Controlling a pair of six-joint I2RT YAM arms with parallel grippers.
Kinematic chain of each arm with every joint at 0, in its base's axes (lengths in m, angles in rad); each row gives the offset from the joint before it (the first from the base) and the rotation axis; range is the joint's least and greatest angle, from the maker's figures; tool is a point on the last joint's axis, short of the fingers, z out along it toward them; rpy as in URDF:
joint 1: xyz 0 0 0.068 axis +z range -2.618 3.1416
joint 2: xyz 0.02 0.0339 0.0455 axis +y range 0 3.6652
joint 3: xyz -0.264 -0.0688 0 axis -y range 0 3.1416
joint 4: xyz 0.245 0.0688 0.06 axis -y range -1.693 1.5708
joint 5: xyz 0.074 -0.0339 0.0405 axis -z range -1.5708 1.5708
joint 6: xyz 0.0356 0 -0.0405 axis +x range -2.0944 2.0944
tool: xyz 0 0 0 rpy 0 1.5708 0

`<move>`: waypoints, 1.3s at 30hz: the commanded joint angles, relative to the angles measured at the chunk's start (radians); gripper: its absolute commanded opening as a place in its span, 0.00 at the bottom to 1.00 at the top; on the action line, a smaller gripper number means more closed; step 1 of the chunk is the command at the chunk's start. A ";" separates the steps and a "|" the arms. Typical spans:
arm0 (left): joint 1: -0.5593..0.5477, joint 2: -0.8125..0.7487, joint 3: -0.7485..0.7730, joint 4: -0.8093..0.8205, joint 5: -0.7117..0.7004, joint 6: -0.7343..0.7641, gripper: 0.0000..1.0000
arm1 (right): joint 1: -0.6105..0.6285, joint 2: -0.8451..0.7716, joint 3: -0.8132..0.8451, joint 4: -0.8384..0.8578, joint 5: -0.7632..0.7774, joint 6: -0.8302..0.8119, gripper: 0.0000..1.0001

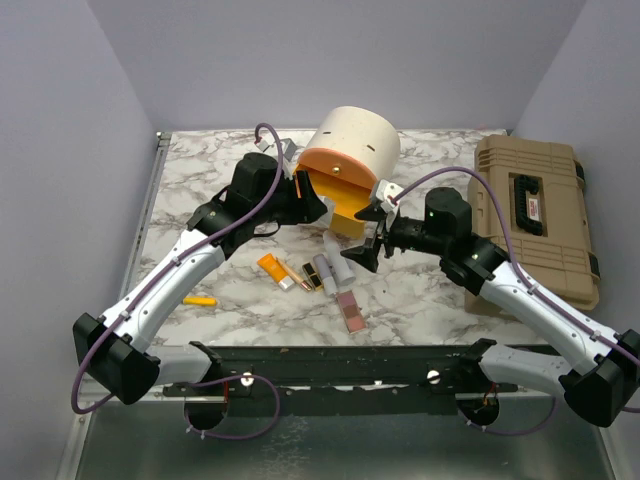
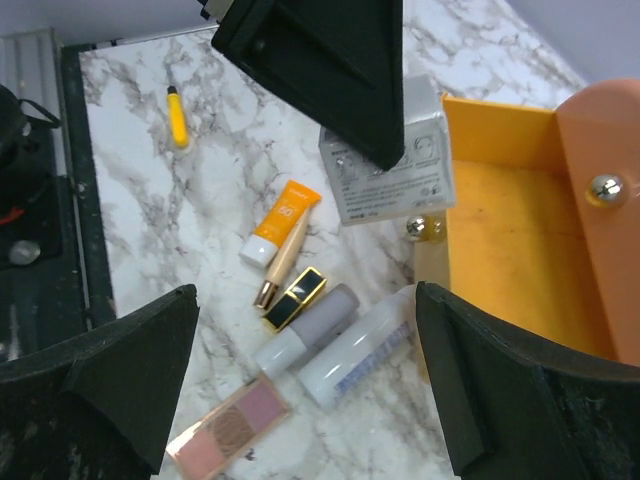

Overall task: Organize the makeup
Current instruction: Pick up the makeup from the center of the board.

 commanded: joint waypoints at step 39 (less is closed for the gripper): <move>-0.166 0.091 0.211 -0.104 -0.021 0.018 0.34 | 0.034 0.132 0.024 0.231 0.115 -0.187 0.72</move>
